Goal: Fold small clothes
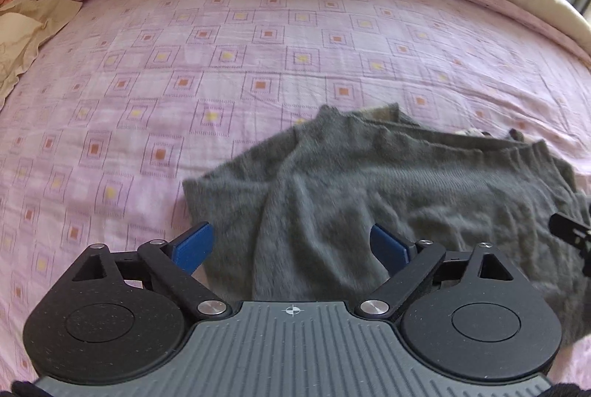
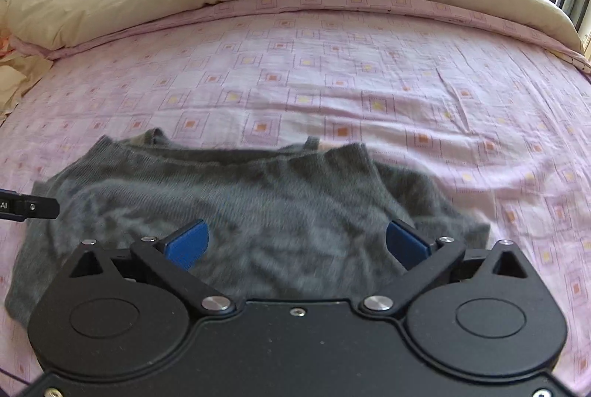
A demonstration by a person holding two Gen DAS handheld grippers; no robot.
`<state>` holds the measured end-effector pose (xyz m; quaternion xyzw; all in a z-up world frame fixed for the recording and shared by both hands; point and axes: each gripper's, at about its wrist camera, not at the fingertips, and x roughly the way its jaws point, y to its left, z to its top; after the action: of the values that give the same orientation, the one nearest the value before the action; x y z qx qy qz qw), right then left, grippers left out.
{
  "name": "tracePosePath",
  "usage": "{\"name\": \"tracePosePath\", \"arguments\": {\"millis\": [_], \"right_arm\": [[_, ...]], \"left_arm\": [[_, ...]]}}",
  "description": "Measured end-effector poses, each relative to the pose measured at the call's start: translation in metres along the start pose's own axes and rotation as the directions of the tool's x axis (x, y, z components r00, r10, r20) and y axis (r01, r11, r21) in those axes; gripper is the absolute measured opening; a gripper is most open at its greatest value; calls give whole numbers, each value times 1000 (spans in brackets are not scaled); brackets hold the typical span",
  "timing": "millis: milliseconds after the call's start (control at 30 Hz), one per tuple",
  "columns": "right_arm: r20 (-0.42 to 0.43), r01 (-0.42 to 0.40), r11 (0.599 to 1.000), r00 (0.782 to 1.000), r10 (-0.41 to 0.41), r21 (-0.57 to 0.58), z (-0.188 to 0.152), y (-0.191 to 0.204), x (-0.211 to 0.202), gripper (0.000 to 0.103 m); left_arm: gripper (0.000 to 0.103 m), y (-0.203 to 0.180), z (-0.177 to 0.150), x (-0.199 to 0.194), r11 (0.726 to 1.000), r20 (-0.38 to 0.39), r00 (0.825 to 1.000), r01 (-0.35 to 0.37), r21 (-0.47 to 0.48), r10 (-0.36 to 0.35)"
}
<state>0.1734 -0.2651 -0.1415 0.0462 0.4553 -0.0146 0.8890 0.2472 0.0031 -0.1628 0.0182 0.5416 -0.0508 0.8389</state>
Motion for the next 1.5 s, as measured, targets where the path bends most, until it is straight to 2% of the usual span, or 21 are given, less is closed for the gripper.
{"name": "tracePosePath", "arguments": {"millis": [167,333,400,500,633,900,967,1100,1167,1267,1400,1500], "right_arm": [[-62,-8,998,998,5,-55,-35,15,-11,102],[-151,44,998,987,-52,-54,-69,10,-6,102],[-201,74,996,976,-83,-48,-83,4,-2,102],[-148,58,998,987,-61,-26,-96,-4,-7,103],[-123,53,998,991,-57,-32,-100,-5,-7,103],[-63,52,999,997,-53,-11,-109,-4,-11,103],[-76,43,998,996,-46,-36,-110,-3,-15,103],[-89,8,999,996,-13,-52,-116,-6,-20,103],[-94,-4,997,996,-3,-75,-120,-7,-24,103],[-99,-22,995,995,13,-94,-127,-8,-29,103],[-124,-23,986,992,3,-165,-130,-4,-39,102],[-105,-32,982,994,13,-186,-133,-6,-50,102]], "left_arm": [[93,-4,-38,-5,1000,-24,1000,-14,13,15],[93,11,-73,13,997,-97,993,-64,31,67],[103,21,-84,16,998,-91,994,-58,-7,57],[103,33,-89,20,998,-69,997,-22,-59,18],[103,32,-91,21,999,-39,999,-18,-31,17],[103,34,-111,14,997,60,998,-22,-69,27],[103,34,-111,13,998,50,999,-13,-66,16],[102,33,-109,7,998,-25,1000,1,-62,-3],[100,28,-115,-1,999,-35,999,-33,-44,31],[93,10,-124,-21,997,9,998,-70,26,70],[93,-25,-118,-40,990,86,995,-56,126,46],[93,-54,-100,-41,983,127,992,-45,179,22]]}}
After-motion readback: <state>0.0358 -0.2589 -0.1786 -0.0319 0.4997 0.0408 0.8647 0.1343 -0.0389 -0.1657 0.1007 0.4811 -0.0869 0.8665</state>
